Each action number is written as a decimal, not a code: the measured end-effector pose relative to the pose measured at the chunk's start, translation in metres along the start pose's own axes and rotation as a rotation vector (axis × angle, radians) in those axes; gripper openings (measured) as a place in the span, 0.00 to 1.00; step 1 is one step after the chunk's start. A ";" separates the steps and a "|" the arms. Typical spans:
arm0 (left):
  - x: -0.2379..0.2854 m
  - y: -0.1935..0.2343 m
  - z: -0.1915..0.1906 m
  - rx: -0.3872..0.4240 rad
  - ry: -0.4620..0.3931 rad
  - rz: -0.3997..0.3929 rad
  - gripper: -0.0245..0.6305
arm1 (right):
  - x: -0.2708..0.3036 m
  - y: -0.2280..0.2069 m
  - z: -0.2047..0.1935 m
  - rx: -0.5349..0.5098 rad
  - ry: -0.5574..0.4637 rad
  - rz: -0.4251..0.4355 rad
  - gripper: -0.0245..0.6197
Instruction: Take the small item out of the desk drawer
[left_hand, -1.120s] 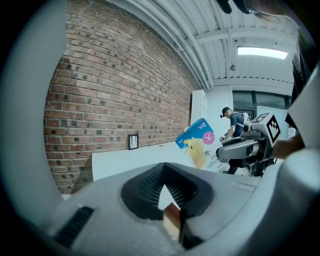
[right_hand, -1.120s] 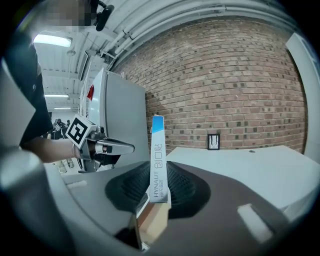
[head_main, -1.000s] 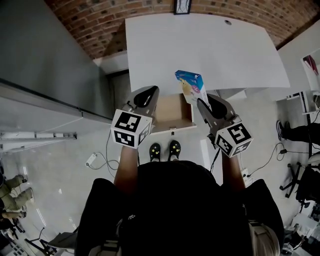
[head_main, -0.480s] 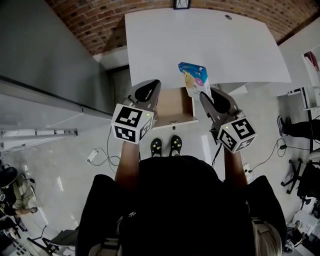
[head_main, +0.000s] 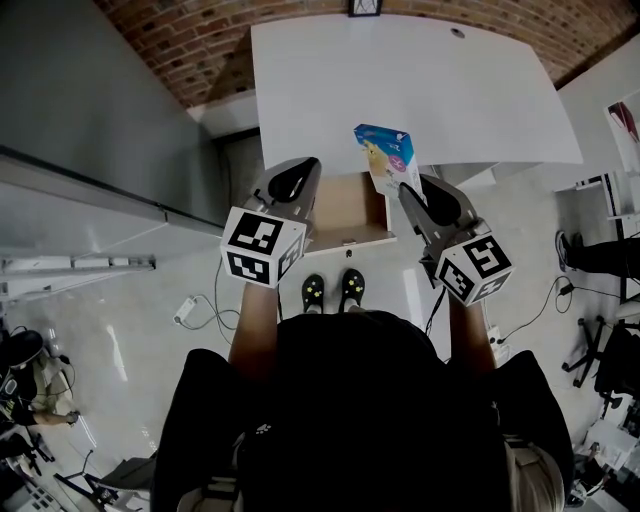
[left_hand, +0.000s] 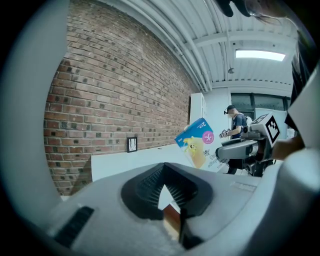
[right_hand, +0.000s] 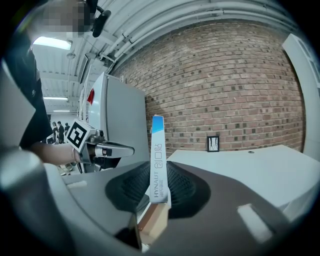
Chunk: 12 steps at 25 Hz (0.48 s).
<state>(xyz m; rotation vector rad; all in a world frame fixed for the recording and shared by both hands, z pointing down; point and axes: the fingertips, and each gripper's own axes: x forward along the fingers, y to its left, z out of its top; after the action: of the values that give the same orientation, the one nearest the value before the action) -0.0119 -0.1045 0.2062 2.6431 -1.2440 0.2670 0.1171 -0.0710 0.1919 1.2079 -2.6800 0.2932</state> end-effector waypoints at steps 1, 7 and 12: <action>0.000 0.000 0.000 0.000 0.000 0.000 0.04 | 0.000 0.000 0.000 0.001 -0.001 -0.001 0.20; -0.001 0.001 -0.001 -0.002 0.002 0.001 0.04 | 0.000 0.000 0.000 0.010 -0.003 -0.002 0.20; -0.001 0.000 -0.002 -0.002 0.002 0.001 0.04 | -0.001 0.000 -0.002 0.017 -0.006 -0.003 0.20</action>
<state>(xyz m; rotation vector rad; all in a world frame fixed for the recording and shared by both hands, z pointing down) -0.0128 -0.1034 0.2075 2.6401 -1.2451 0.2684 0.1179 -0.0702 0.1937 1.2190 -2.6858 0.3130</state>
